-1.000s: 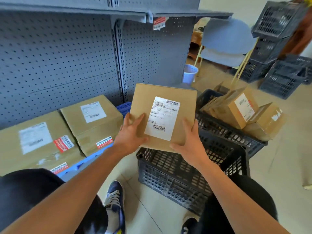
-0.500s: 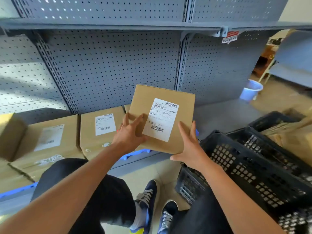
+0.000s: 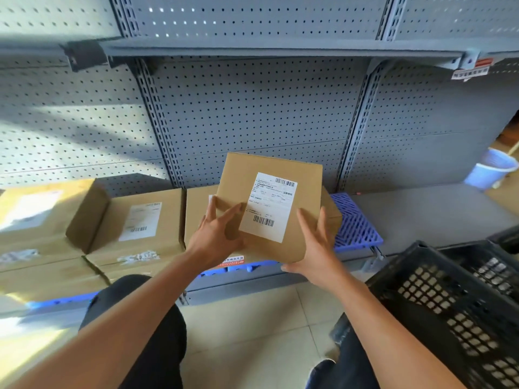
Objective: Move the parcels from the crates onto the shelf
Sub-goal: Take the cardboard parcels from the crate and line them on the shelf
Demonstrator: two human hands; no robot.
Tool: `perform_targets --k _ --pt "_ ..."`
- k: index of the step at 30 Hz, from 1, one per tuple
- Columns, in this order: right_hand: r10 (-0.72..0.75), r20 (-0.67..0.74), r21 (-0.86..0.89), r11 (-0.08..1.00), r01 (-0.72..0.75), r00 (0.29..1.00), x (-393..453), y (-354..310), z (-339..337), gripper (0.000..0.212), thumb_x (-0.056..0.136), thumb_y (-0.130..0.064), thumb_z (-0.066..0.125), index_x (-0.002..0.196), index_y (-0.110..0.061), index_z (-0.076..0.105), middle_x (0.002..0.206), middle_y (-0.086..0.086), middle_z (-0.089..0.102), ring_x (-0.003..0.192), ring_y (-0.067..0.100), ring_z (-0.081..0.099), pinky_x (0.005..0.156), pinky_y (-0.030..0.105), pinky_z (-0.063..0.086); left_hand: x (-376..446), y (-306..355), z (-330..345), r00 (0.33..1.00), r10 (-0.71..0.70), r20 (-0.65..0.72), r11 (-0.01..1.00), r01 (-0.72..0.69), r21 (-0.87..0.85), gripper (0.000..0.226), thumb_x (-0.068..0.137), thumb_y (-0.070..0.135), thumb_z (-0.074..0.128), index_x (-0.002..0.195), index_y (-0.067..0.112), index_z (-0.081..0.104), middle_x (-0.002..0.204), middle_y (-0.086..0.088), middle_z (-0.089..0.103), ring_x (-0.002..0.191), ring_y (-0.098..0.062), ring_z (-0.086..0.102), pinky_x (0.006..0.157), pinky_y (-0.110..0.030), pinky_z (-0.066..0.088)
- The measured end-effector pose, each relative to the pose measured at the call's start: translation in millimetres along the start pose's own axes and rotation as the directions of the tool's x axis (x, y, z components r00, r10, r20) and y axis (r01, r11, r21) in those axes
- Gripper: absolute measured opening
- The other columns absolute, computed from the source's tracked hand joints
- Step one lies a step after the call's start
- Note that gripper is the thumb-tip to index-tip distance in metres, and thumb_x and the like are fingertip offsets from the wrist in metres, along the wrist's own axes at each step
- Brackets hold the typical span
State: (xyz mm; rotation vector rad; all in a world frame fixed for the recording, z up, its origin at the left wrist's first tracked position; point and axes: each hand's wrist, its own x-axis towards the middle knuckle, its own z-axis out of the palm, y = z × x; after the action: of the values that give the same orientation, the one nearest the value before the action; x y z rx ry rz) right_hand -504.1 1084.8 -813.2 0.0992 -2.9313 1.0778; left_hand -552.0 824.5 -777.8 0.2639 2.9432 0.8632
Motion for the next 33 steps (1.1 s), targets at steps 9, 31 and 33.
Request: perform_targets --k 9,31,33 --pt "-0.033 0.078 0.113 0.993 0.025 0.996 50 -58 52 0.130 0.064 -0.034 0.096 0.161 -0.041 0.011 0.163 -0.010 -0.032 0.155 0.009 -0.001 0.112 0.017 0.018 -9 -74 -45 0.998 -0.032 -0.055 0.997 0.036 0.069 0.082 0.079 0.051 0.079 0.148 0.055 0.035 0.166 0.017 -0.017 0.147 -0.025 0.029 0.117 -0.048 0.032" --pt "-0.163 0.273 0.223 0.969 0.103 0.948 119 -160 171 0.101 0.076 -0.038 0.088 0.158 -0.042 0.027 0.163 -0.021 -0.026 0.144 -0.008 -0.008 0.125 0.032 0.014 -29 -227 -101 0.957 -0.244 -0.157 0.968 0.251 0.025 0.093 0.067 0.055 0.087 0.148 0.051 0.041 0.169 0.012 -0.002 0.147 -0.025 0.027 0.117 -0.051 0.031" --pt "-0.171 0.275 0.224 0.968 0.110 0.946 121 -164 178 0.099 0.078 -0.039 0.086 0.158 -0.040 0.029 0.164 -0.021 -0.025 0.142 -0.010 -0.007 0.122 0.029 0.011 -30 -232 -101 0.954 -0.253 -0.163 0.966 0.258 0.008 0.088 0.070 0.051 0.087 0.147 0.049 0.044 0.169 0.010 0.001 0.149 -0.025 0.021 0.119 -0.052 0.029"
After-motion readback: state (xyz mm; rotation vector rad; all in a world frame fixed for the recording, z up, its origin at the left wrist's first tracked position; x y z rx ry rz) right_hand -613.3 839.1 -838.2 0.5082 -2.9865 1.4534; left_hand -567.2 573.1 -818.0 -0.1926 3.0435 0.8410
